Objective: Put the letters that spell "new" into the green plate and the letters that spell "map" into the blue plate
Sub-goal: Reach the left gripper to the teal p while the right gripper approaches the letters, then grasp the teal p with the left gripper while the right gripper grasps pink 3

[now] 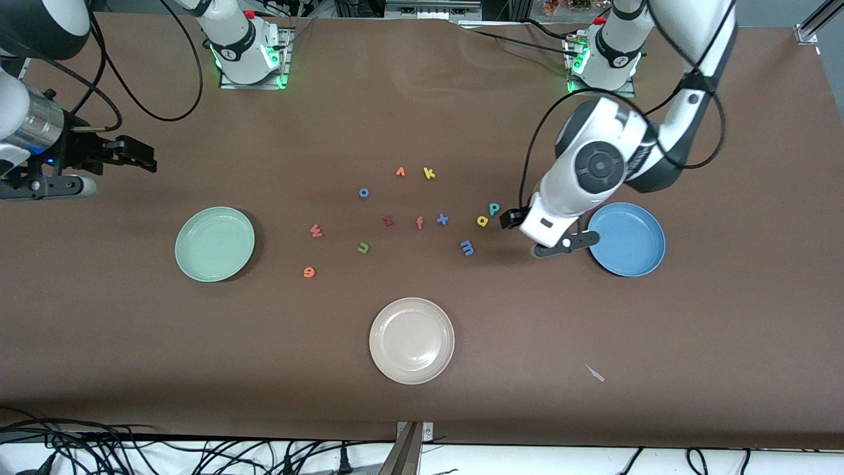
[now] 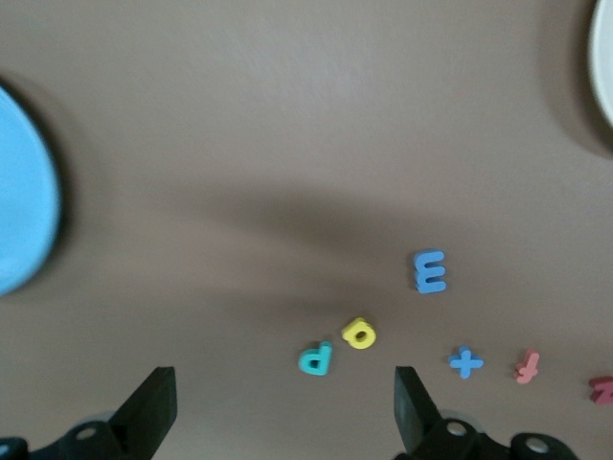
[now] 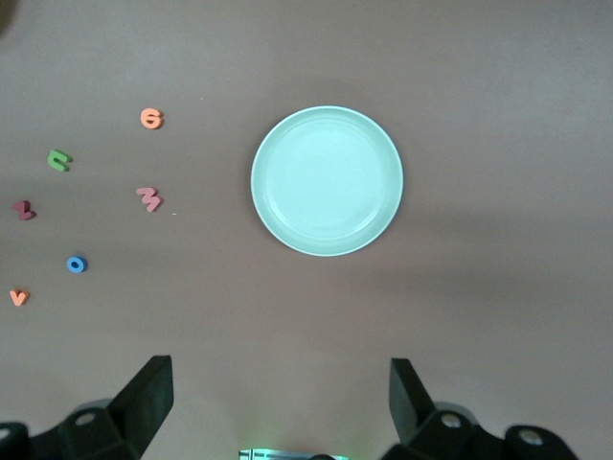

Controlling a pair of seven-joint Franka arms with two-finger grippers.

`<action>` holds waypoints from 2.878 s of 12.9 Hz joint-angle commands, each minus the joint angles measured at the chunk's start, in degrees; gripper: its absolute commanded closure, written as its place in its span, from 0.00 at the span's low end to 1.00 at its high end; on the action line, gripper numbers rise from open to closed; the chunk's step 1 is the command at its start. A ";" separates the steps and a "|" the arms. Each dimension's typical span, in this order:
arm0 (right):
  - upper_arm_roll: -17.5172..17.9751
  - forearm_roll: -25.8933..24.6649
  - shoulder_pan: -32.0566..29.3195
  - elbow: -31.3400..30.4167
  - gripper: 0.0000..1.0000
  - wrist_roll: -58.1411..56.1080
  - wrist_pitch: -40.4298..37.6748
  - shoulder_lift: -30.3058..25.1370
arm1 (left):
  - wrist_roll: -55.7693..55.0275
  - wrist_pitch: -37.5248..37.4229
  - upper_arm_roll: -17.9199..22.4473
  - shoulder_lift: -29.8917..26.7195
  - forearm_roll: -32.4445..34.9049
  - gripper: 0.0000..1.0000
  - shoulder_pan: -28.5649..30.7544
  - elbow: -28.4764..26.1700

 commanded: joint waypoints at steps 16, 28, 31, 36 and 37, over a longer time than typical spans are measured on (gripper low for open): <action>2.28 2.96 11.23 -18.21 0.00 6.02 30.89 6.79 | -3.04 16.02 0.36 4.25 3.40 0.35 -3.00 -13.98; 6.68 2.08 11.67 -26.67 0.00 4.70 53.23 17.07 | -3.13 17.96 0.27 6.89 3.40 0.38 -5.29 -13.98; 7.21 2.08 12.02 -26.67 0.00 4.70 54.74 18.92 | -3.22 19.01 0.27 7.50 3.40 0.38 -5.20 -13.97; 7.21 1.82 13.51 -26.23 0.00 4.35 57.73 22.52 | -3.75 19.01 0.27 8.03 3.31 0.53 -5.12 -13.97; 7.21 1.81 13.51 -25.97 0.00 3.39 57.82 22.70 | -3.75 19.01 0.27 8.03 3.31 0.59 -5.20 -13.97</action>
